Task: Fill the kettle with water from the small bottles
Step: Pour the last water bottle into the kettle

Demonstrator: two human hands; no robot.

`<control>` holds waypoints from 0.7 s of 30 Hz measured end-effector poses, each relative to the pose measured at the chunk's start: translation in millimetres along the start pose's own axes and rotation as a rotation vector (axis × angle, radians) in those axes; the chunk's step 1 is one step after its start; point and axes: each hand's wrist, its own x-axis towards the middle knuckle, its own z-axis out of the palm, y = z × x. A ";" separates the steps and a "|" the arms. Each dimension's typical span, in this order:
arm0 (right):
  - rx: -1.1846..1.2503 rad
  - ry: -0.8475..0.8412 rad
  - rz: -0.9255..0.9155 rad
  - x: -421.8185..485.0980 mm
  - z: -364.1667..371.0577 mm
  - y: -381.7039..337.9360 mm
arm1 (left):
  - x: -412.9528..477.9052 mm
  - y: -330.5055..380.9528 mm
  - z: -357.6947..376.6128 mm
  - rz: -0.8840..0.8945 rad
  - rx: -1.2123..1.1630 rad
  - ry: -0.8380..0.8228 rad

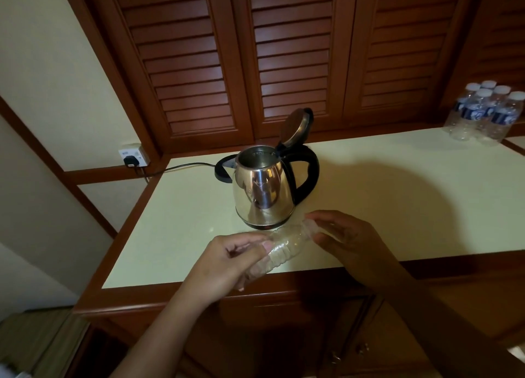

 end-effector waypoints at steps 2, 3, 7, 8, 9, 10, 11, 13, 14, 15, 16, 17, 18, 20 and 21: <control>-0.041 -0.017 -0.027 0.2 -2.6 -7.9 | -0.9 4.1 -1.7 -0.029 -0.051 -0.074; -0.071 -0.033 -0.042 0.6 -4.3 -12.1 | -1.3 6.0 -2.7 -0.044 -0.086 -0.110; -0.182 -0.101 -0.079 -2.0 -12.7 -30.8 | -0.6 8.9 -7.9 -0.106 -0.255 -0.232; -0.202 -0.109 -0.094 -3.5 -14.2 -35.0 | -0.1 8.8 -9.0 -0.123 -0.288 -0.259; -0.222 -0.108 -0.111 -4.6 -15.4 -38.5 | 0.6 8.5 -9.8 -0.139 -0.314 -0.286; -0.239 -0.102 -0.125 -5.4 -16.2 -41.4 | 1.2 8.5 -10.3 -0.159 -0.335 -0.314; -0.251 -0.096 -0.134 -5.8 -16.9 -43.5 | 1.4 8.9 -10.6 -0.187 -0.352 -0.342; -0.265 -0.099 -0.144 -5.0 -17.3 -46.4 | 2.3 9.5 -10.7 -0.268 -0.382 -0.401; -0.269 -0.103 -0.139 -4.1 -17.3 -47.9 | 2.5 9.7 -10.8 -0.312 -0.397 -0.433; -0.271 -0.104 -0.136 -2.9 -17.5 -49.0 | 3.3 9.9 -11.1 -0.350 -0.418 -0.465; -0.275 -0.104 -0.138 -1.6 -18.1 -49.8 | 4.6 9.2 -11.8 -0.376 -0.444 -0.500; -0.289 -0.103 -0.152 -0.3 -18.7 -49.8 | 6.1 8.4 -13.0 -0.390 -0.476 -0.540; -0.325 -0.103 -0.187 0.6 -19.0 -49.4 | 8.0 7.0 -14.0 -0.398 -0.510 -0.586; -0.431 -0.102 -0.296 2.2 -18.1 -47.5 | 12.1 3.8 -15.5 -0.415 -0.583 -0.690; -0.482 -0.096 -0.363 2.8 -17.1 -46.6 | 14.2 2.0 -15.4 -0.424 -0.622 -0.747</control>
